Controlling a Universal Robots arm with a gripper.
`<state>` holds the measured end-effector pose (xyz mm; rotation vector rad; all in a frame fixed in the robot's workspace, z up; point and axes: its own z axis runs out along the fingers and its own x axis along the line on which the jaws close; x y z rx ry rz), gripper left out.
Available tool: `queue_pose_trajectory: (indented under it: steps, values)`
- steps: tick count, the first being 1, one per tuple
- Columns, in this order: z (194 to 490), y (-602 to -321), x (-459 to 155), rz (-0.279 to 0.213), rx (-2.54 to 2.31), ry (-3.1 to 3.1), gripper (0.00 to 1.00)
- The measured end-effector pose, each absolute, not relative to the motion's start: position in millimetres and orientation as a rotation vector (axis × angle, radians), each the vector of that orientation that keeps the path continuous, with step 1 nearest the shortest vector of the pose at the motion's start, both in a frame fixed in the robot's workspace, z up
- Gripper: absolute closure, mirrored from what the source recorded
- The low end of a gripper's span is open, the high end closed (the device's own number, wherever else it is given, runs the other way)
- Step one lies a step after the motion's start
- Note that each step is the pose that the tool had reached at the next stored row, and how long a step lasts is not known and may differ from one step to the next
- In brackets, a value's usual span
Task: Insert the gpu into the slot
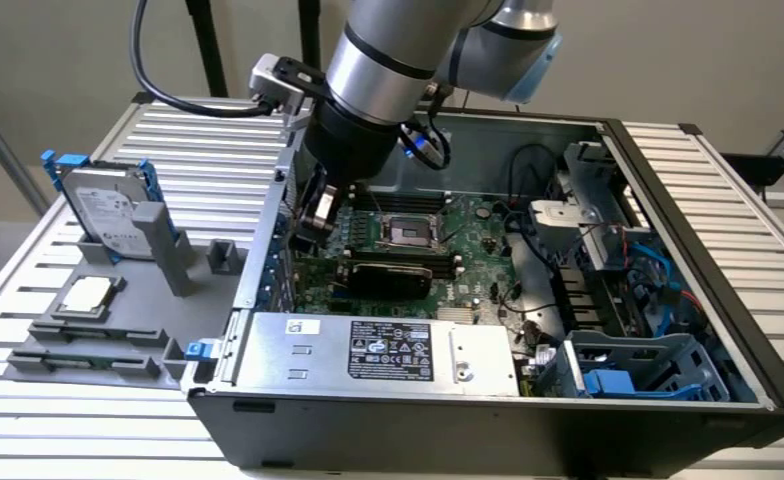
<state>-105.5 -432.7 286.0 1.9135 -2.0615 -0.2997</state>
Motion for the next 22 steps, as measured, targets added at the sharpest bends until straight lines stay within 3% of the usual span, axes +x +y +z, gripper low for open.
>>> queue_pose_trajectory:
  steps: [22]
  values:
    - [288.6,-429.0,-107.0,-0.299,1.912,-2.063,0.89]
